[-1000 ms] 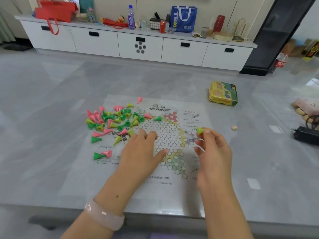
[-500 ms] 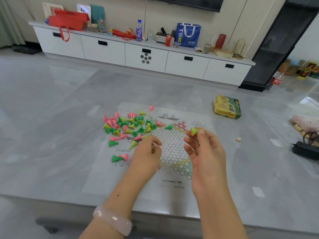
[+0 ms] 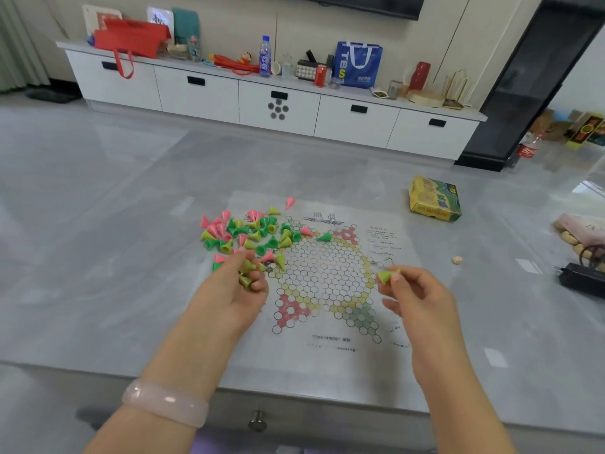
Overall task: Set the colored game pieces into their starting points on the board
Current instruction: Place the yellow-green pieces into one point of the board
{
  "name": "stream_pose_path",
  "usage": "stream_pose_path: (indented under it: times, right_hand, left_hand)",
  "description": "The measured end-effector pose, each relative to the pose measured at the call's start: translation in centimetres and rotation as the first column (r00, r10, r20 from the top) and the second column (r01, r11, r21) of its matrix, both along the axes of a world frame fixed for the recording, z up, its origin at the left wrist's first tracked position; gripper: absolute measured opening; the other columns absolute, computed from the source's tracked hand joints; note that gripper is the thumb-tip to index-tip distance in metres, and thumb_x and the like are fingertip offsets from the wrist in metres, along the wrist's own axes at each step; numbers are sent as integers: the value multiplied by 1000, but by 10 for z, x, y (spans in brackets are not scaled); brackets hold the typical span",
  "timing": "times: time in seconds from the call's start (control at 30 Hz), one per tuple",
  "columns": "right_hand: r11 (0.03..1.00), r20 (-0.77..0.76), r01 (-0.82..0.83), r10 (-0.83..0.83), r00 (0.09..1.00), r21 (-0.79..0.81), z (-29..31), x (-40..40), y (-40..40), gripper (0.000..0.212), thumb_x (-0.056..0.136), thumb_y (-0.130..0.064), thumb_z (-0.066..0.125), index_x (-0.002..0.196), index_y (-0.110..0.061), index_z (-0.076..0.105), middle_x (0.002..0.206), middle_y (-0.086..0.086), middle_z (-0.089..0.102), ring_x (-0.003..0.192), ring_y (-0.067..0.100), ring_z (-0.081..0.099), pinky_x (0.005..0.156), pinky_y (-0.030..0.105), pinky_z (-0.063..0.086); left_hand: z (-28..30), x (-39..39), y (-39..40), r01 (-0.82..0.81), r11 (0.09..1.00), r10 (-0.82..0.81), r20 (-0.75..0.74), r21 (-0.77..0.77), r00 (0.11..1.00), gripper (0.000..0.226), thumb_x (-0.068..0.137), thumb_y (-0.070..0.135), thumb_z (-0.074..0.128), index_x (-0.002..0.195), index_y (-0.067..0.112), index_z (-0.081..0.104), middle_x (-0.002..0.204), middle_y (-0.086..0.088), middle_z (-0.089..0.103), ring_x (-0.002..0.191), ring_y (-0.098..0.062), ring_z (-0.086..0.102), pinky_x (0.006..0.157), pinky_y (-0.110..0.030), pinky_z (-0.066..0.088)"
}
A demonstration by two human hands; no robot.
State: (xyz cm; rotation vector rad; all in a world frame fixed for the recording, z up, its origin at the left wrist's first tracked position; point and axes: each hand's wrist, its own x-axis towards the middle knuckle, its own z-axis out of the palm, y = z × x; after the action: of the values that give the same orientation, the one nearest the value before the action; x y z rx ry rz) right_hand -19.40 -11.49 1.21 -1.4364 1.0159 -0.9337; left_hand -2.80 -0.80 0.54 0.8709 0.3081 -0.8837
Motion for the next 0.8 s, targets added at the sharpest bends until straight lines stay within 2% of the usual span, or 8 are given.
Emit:
stream_pose_path:
  times: [0.1, 0.2, 0.3, 0.37, 0.47, 0.57, 0.7, 0.8]
  right_hand:
    - [996, -37, -15, 12, 999, -90, -3, -4, -8, 18, 91, -9, 50, 83, -20, 63, 86, 2, 70, 79, 10, 66, 68, 21, 53]
    - [980, -146, -57, 29, 989, -192, -7, -11, -14, 19, 89, -11, 54, 81, -26, 64, 84, -6, 69, 83, 8, 64, 80, 31, 51]
    - [965, -227, -105, 50, 973, -239, -11, -17, -21, 17, 86, -10, 57, 79, -24, 65, 78, -10, 67, 70, -4, 59, 72, 18, 47]
    - [959, -241, -111, 47, 970, -261, -10, -21, -27, 16, 86, -10, 57, 80, -23, 65, 77, -10, 67, 65, -6, 56, 67, 12, 45]
    - [955, -245, -119, 52, 968, -270, -11, -25, -32, 15, 87, -11, 58, 82, -22, 65, 79, -8, 68, 66, -4, 57, 68, 17, 44]
    - [957, -250, -123, 56, 967, -262, -11, -28, -35, 18, 86, -10, 58, 79, -25, 65, 78, -9, 68, 67, -5, 58, 69, 16, 44]
    - [966, -245, -114, 55, 968, -233, -14, -30, -40, 19, 86, -9, 57, 77, -25, 64, 75, -10, 68, 67, -3, 59, 70, 17, 45]
    - [970, -245, -106, 50, 968, -221, -19, -28, -45, 18, 86, -9, 57, 78, -24, 64, 75, -9, 68, 71, 3, 61, 71, 20, 45]
  left_hand:
    - [6, -3, -4, -2, 1000, 3, -24, 10, 1000, 18, 94, 17, 45, 82, 7, 54, 68, 1, 41, 53, -5, 31, 32, -11, 28]
    - [5, -3, -7, 34, 999, -35, -31, -43, 999, 21, 96, 10, 37, 91, 3, 56, 72, -2, 45, 54, -5, 35, 36, -12, 34]
    - [-5, -7, -6, 105, 993, -109, -56, -59, 992, 25, 94, 1, 31, 102, -1, 54, 78, -6, 49, 58, -7, 39, 36, -13, 38]
    - [-8, -15, -11, 167, 986, -168, -40, -17, 985, 24, 93, -2, 32, 98, 0, 54, 77, -6, 49, 57, -7, 38, 34, -12, 36]
    - [-7, -25, -19, 224, 975, -224, 21, -2, 974, 17, 92, -2, 39, 96, 0, 56, 76, -7, 52, 56, -8, 40, 35, -12, 37]
    - [-4, -24, -21, 235, 971, -235, 10, -36, 972, 15, 89, 1, 48, 99, -1, 58, 81, -8, 55, 60, -10, 44, 40, -12, 43]
    - [-5, -18, -19, 204, 978, -205, -14, -50, 979, 15, 90, 1, 45, 98, 1, 58, 86, -9, 57, 64, -9, 46, 43, -12, 45]
    - [-7, -20, -19, 218, 974, -221, -40, -58, 975, 15, 92, 7, 44, 96, 4, 58, 72, -7, 62, 46, -6, 46, 36, -11, 39]
